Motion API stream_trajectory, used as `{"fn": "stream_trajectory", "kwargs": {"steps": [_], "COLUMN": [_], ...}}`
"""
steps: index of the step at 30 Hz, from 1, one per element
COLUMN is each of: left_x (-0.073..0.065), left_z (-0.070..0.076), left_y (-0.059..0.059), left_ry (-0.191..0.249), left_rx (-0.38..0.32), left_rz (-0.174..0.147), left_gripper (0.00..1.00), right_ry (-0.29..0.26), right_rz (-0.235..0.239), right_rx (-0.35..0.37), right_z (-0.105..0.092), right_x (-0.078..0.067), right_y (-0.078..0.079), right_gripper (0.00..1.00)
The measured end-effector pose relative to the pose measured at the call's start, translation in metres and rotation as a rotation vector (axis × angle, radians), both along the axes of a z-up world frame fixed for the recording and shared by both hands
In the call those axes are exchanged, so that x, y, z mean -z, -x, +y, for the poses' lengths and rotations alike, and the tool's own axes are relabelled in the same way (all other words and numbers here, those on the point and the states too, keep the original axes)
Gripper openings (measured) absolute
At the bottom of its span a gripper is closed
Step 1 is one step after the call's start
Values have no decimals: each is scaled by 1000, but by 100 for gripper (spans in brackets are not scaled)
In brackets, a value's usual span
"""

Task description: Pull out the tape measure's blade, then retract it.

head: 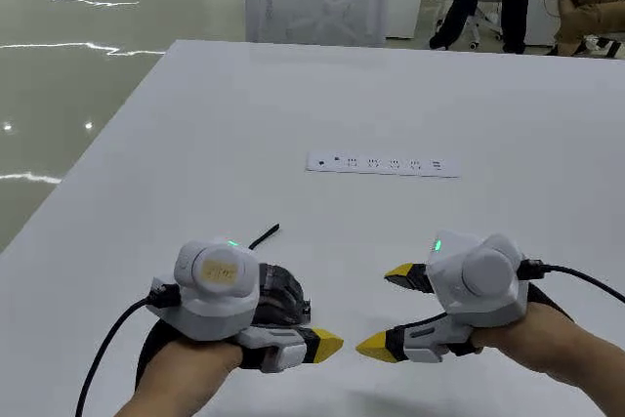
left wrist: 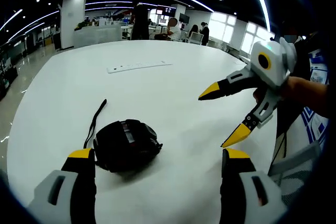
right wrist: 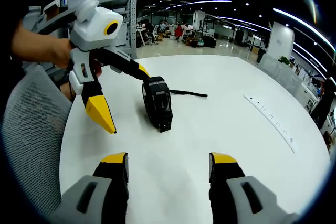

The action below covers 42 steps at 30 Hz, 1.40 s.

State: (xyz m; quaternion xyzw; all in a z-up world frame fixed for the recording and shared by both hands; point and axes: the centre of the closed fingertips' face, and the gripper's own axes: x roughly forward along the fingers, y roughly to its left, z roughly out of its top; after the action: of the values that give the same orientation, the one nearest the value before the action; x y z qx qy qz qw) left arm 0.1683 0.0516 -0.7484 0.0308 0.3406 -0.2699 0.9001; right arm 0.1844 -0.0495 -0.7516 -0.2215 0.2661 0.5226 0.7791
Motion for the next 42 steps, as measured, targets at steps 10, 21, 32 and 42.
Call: {"fn": "stream_trajectory", "kwargs": {"steps": [10,21,32,42], "left_x": [-6,-21,-36,-43], "left_z": [2,8,22,27], "left_y": [14,26,34,43], "left_ry": [5,5,-5,17], "left_rx": [96,164,210,231], "left_rz": [-12,-41,-94,-116], "left_gripper": [99,99,99,99], "right_ry": [0,-54,-96,-134], "right_rz": [13,10,-3,-8], "right_rx": [58,127,164,181], "right_z": [-20,-38,-61,-81], "right_x": [-8,-22,-36,-37], "right_y": [9,18,28,35], "right_gripper": [74,81,88,93]}}
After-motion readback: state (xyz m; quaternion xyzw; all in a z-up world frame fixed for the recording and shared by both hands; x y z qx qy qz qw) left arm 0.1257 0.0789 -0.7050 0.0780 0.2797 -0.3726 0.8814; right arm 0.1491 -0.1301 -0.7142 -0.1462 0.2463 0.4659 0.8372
